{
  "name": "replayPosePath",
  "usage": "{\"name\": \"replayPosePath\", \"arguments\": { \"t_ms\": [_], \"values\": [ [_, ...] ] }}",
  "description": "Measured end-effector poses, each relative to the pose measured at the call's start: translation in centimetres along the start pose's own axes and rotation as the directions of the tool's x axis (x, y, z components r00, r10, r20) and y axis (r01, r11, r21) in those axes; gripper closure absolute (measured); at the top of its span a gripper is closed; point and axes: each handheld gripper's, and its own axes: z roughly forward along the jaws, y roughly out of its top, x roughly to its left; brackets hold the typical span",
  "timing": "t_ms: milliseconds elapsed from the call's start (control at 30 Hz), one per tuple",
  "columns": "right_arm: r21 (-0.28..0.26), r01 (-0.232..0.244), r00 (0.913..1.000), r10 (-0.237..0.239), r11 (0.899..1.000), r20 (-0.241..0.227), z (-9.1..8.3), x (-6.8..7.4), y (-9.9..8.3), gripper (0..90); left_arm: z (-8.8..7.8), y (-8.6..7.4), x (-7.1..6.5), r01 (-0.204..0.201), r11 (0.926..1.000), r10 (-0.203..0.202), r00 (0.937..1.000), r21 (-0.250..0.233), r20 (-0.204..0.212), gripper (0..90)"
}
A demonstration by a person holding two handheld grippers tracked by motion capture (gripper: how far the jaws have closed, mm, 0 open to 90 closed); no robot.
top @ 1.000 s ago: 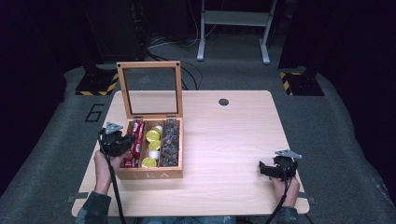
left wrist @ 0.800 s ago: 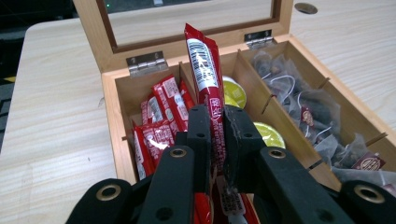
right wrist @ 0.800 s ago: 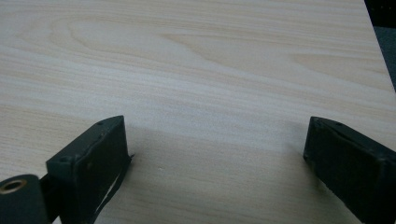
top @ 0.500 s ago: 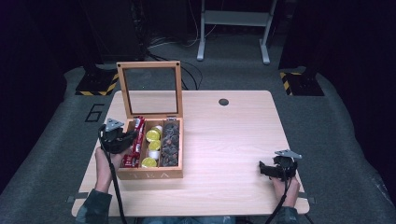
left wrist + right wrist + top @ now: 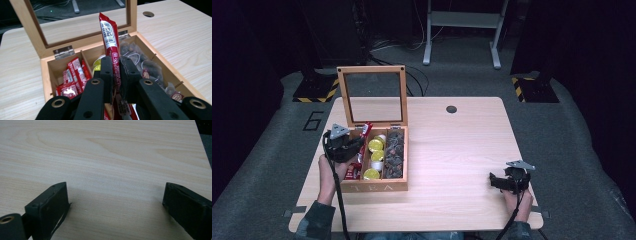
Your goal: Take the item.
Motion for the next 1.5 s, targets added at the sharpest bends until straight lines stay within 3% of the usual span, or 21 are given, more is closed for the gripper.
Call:
{"name": "replayPosePath", "arguments": {
  "t_ms": [533,1500],
  "values": [
    [0.0,0.001,1.0,-0.001,1.0,0.0,0.0,0.0,0.0,5.7,1.0,1.0,-1.8,-0.036,0.9993,0.036,0.9986,-0.007,0.04,81.0],
    [0.001,-0.006,1.0,0.006,1.0,0.002,0.0,0.0,0.0,6.0,2.5,1.8,-3.2,-0.063,0.998,0.064,0.9941,-0.004,0.087,81.2]
  ]
}}
